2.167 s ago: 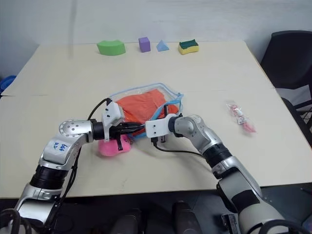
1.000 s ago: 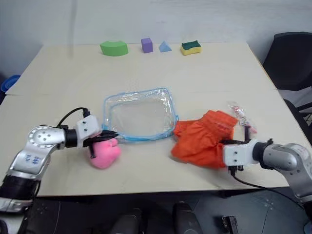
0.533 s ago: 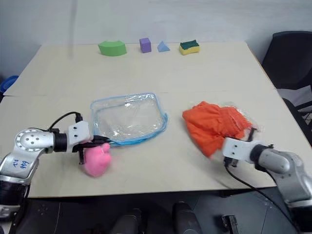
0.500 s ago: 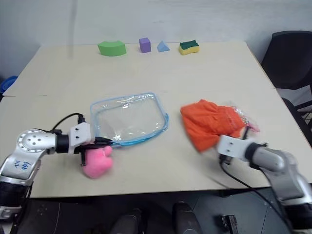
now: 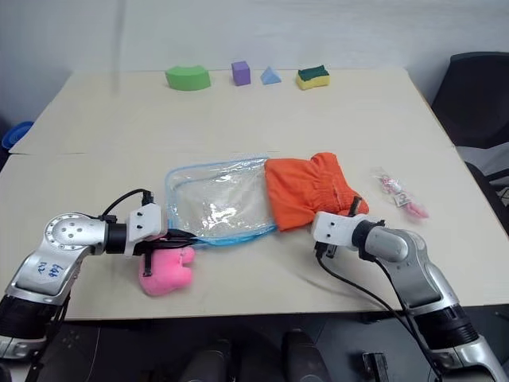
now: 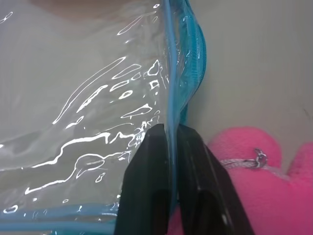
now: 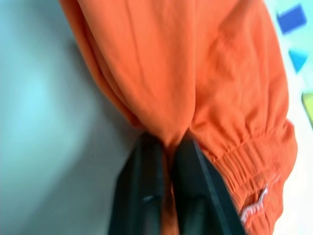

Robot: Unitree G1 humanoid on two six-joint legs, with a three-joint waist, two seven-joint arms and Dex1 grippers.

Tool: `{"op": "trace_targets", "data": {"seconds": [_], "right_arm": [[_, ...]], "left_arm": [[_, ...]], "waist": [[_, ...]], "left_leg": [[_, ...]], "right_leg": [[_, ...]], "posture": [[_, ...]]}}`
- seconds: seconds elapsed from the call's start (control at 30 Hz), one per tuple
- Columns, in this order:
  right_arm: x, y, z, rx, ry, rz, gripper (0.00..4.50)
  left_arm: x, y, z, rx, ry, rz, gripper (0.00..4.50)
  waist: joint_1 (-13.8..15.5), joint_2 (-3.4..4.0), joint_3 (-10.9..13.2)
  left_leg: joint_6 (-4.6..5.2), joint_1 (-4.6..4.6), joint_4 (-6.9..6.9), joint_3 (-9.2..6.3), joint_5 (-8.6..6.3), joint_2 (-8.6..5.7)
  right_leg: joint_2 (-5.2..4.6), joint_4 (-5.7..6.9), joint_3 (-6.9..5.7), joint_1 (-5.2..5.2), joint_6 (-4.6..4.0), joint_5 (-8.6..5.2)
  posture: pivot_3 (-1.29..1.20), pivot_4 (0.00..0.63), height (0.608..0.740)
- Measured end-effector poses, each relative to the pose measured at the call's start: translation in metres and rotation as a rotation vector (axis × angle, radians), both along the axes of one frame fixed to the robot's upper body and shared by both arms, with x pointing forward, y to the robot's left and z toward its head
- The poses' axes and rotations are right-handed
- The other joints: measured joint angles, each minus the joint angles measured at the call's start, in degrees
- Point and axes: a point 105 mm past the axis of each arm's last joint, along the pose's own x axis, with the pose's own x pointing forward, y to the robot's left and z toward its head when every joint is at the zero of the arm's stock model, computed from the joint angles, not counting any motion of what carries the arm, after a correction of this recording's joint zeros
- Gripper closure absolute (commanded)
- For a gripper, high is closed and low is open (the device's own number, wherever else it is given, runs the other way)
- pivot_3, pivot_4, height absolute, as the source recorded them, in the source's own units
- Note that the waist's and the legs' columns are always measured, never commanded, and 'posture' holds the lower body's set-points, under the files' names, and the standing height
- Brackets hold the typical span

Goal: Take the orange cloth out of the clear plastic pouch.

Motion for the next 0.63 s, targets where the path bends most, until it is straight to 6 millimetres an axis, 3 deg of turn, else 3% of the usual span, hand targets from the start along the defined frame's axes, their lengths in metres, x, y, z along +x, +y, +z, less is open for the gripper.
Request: {"op": "trace_targets", "data": {"seconds": [0.17,0.3,0.37,0.53,0.63], "right_arm": [[-0.007,-0.018,0.006,0.059,0.058,-0.042,1.42],[-0.020,-0.040,0.037,0.281,0.170,-0.096,0.02],[-0.034,-0.051,0.054,0.347,0.243,-0.091,0.00],[-0.078,-0.101,0.071,0.511,0.527,-0.199,0.00],[-0.090,-0.123,0.071,0.613,0.604,-0.273,0.00]], "left_arm": [[-0.006,0.013,0.004,-0.080,0.068,0.060,1.73],[-0.012,0.033,0.017,-0.147,0.114,0.137,0.50],[-0.014,0.042,0.030,-0.181,0.124,0.179,0.05],[-0.030,0.079,0.087,-0.280,0.110,0.266,0.05],[-0.041,0.101,0.100,-0.285,0.111,0.317,0.05]], "waist": [[0.0,0.00,0.0],[0.2,0.00,0.0],[0.2,0.00,0.0],[0.4,-0.01,0.0],[0.1,0.00,0.0]], "left_leg": [[0.05,-0.03,0.01,-0.01,-0.02,0.01],[0.21,-0.03,0.01,-0.05,-0.12,0.02],[0.28,-0.02,-0.01,-0.10,-0.16,0.03],[0.36,0.03,-0.07,-0.17,-0.20,0.03],[0.38,0.08,-0.10,-0.13,-0.21,0.03]], "right_leg": [[0.00,0.04,-0.01,0.01,0.00,0.00],[-0.03,-0.02,-0.04,0.04,0.00,0.00],[-0.03,-0.01,-0.07,0.07,0.00,0.00],[-0.11,-0.37,-0.16,0.25,-0.01,0.00],[-0.12,-0.38,-0.13,0.24,-0.02,-0.01]], "posture": [[0.00,0.150,0.740],[0.00,0.150,0.740],[0.00,0.150,0.740],[0.00,0.150,0.740],[0.00,0.150,0.740]]}}
